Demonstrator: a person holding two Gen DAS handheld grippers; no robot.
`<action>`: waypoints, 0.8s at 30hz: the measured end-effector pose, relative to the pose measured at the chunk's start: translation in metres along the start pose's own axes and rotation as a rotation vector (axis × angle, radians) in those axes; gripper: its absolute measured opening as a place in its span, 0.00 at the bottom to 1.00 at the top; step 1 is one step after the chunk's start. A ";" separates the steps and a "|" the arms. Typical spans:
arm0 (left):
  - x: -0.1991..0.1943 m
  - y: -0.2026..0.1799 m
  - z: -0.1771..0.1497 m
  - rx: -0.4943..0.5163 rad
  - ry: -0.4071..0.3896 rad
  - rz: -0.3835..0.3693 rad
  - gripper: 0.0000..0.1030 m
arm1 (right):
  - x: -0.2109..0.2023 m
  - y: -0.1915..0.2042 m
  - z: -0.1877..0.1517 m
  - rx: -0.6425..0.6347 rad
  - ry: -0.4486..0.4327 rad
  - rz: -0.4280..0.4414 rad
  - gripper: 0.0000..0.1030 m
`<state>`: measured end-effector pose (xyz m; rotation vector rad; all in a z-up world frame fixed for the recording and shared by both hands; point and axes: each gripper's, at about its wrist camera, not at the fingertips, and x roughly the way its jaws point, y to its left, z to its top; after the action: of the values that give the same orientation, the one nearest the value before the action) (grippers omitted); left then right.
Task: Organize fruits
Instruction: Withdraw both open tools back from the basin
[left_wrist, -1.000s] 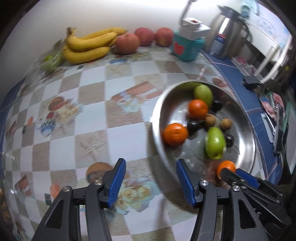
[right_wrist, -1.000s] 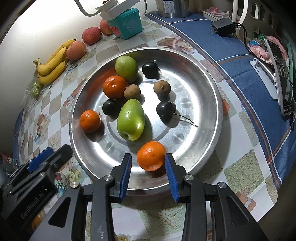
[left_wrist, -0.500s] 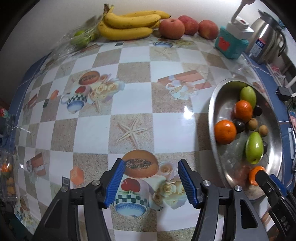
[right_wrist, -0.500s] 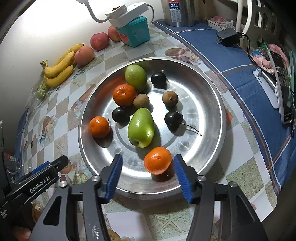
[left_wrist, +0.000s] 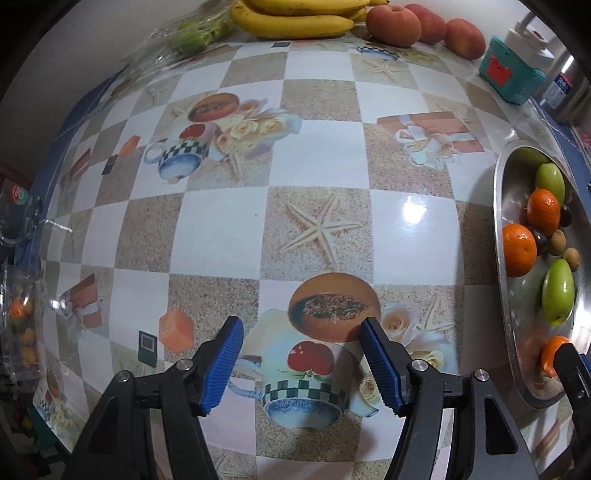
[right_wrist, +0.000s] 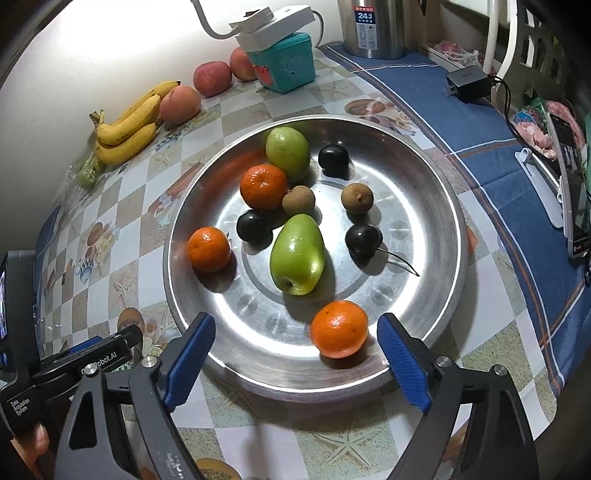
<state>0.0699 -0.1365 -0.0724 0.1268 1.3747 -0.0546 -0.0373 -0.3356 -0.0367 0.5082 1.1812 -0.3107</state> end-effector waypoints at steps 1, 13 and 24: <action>0.000 0.002 -0.001 -0.003 -0.001 0.001 0.67 | 0.000 0.000 0.000 -0.002 -0.001 -0.001 0.91; -0.007 0.026 -0.019 -0.007 -0.029 0.049 1.00 | 0.005 0.006 -0.004 -0.028 -0.002 -0.024 0.97; -0.031 0.044 -0.050 -0.024 -0.058 0.023 1.00 | -0.004 0.001 -0.012 -0.022 -0.010 -0.028 0.97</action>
<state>0.0203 -0.0875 -0.0494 0.1202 1.3159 -0.0220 -0.0479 -0.3279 -0.0361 0.4705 1.1818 -0.3235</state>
